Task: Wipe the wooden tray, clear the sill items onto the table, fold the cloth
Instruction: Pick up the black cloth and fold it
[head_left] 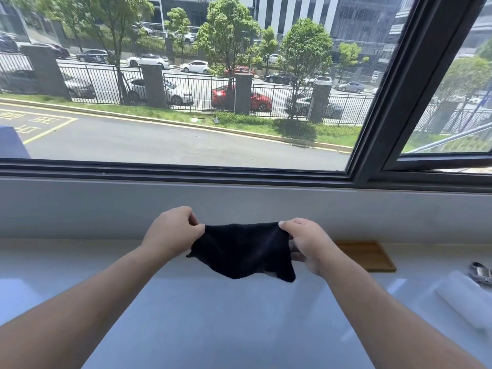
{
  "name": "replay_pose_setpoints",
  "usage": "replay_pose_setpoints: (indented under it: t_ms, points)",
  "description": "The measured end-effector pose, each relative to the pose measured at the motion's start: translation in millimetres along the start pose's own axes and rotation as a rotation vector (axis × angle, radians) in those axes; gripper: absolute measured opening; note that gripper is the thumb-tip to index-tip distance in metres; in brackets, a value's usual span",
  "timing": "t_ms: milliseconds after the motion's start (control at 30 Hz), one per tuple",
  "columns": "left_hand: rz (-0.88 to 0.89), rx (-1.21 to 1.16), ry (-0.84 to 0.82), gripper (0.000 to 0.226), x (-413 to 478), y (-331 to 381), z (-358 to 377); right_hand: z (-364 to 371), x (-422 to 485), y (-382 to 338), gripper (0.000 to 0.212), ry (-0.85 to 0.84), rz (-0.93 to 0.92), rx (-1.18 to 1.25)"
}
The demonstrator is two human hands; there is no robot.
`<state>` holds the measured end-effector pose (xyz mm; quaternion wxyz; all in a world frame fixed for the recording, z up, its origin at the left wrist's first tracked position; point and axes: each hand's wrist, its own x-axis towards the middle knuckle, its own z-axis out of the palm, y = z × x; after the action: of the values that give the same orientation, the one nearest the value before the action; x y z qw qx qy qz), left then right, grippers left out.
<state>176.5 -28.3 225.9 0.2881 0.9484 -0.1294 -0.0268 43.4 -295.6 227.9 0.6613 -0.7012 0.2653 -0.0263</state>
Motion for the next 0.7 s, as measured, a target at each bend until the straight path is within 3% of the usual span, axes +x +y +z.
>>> replay_pose_setpoints:
  t_ms: [100, 233, 300, 367, 467, 567, 633, 700]
  points:
    - [-0.102, -0.327, -0.164, 0.011, -7, 27, 7, 27, -6, -6, 0.014, -0.111, 0.095, 0.165]
    - [-0.207, -0.698, -0.368, 0.016, -16, 56, 13, 55, -15, -12, 0.009, -0.348, 0.032, 0.129]
    - [-0.181, -0.741, -0.375, 0.018, -15, 60, 16, 60, -18, -12, 0.028, -0.41, -0.042, 0.061]
    - [-0.123, -0.774, -0.416, 0.02, -14, 58, 17, 63, -17, -11, 0.039, -0.322, -0.111, -0.094]
    - [-0.045, -0.803, -0.451, 0.038, -14, 45, 15, 63, -12, -8, 0.03, -0.155, -0.155, -0.186]
    - [-0.119, -0.822, -0.346, 0.066, -12, 21, 18, 56, -6, -7, 0.031, -0.194, -0.088, 0.136]
    - [-0.126, -0.839, -0.454, 0.076, -13, 7, 22, 48, -2, -6, 0.034, -0.258, -0.052, 0.348]
    - [-0.074, -0.874, -0.645, 0.064, -15, 0, 28, 44, 3, -3, 0.029, -0.288, -0.028, 0.488]
